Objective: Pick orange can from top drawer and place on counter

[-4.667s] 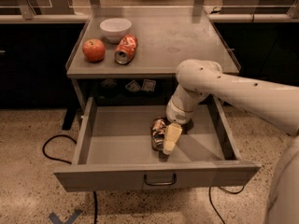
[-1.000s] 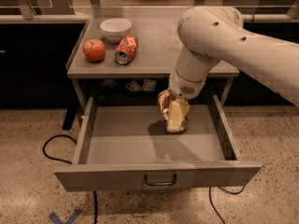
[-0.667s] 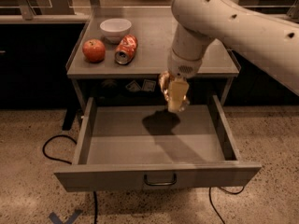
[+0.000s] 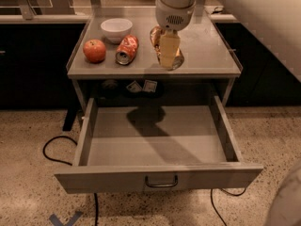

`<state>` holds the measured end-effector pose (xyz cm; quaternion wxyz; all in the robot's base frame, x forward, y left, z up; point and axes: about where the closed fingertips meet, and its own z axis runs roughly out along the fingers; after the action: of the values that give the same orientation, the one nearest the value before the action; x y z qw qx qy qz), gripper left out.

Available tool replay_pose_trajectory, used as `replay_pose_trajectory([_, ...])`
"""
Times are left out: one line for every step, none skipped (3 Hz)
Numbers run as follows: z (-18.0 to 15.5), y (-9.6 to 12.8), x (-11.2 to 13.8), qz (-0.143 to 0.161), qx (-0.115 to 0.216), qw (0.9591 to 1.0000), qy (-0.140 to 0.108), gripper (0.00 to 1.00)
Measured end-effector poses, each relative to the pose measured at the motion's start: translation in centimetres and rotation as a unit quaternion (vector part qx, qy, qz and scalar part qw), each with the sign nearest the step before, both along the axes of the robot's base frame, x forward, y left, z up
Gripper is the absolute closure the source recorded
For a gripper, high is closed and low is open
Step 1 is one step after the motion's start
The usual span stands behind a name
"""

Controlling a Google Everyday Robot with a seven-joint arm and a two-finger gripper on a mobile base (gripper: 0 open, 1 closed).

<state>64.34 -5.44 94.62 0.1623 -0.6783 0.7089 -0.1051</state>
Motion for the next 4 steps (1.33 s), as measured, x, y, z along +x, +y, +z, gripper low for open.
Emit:
replay_pose_trajectory([0.0, -0.2, 0.0, -0.002, 0.0, 1.0, 0.0, 1.0])
replay_pose_trajectory([0.2, -2.0, 2.4, -0.015, 0.003, 0.9999, -0.005, 1.0])
replay_pose_trajectory([-1.8, -5.3, 7.2, -0.031, -0.022, 0.9993, 0.007, 1.0])
replay_pose_trajectory([-5.1, -8.0, 11.0, -0.039, -0.056, 0.9971, 0.035, 1.0])
